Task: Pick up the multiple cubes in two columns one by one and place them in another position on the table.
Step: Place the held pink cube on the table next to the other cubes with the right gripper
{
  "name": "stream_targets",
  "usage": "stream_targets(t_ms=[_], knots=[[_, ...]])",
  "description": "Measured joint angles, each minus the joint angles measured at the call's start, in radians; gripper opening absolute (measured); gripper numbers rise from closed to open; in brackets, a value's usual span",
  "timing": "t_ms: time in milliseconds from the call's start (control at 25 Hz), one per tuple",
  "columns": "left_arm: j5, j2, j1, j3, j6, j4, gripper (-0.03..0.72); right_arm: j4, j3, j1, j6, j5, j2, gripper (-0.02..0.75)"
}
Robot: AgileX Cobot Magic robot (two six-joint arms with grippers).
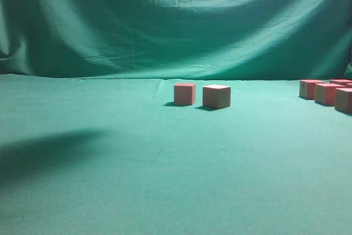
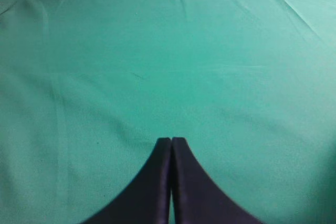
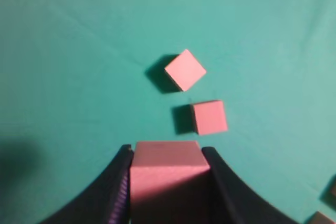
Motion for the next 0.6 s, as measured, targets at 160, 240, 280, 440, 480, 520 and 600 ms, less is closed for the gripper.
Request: stream_targets(t_ms=[160,240,280,440,480,520,600], knots=[[0.0,0.0,0.0,0.0,0.0,0.0,0.0,0.011,-0.16,0.029,0.0,0.012,0.145,0.263],[0.0,0.0,0.0,0.0,0.0,0.0,0.0,0.028,-0.203,0.04,0.0,0.013,0.203,0.263],[0.0,0.0,0.0,0.0,0.0,0.0,0.0,0.033,-0.215,0.048,0.0,0.013,0.231,0.263],[0.0,0.0,0.0,0.0,0.0,0.0,0.0,0.049,-0.252,0.059,0.0,0.015,0.325,0.263],[0.0,0.0,0.0,0.0,0.0,0.0,0.0,0.05,-0.257,0.061,0.002,0.015,0.345,0.263],[0.0,0.0,0.0,0.0,0.0,0.0,0.0,0.05,-0.263,0.061,0.004,0.015,0.36,0.263],[0.0,0.0,0.0,0.0,0.0,0.0,0.0,0.048,-0.279,0.061,0.037,0.015,0.39,0.263]])
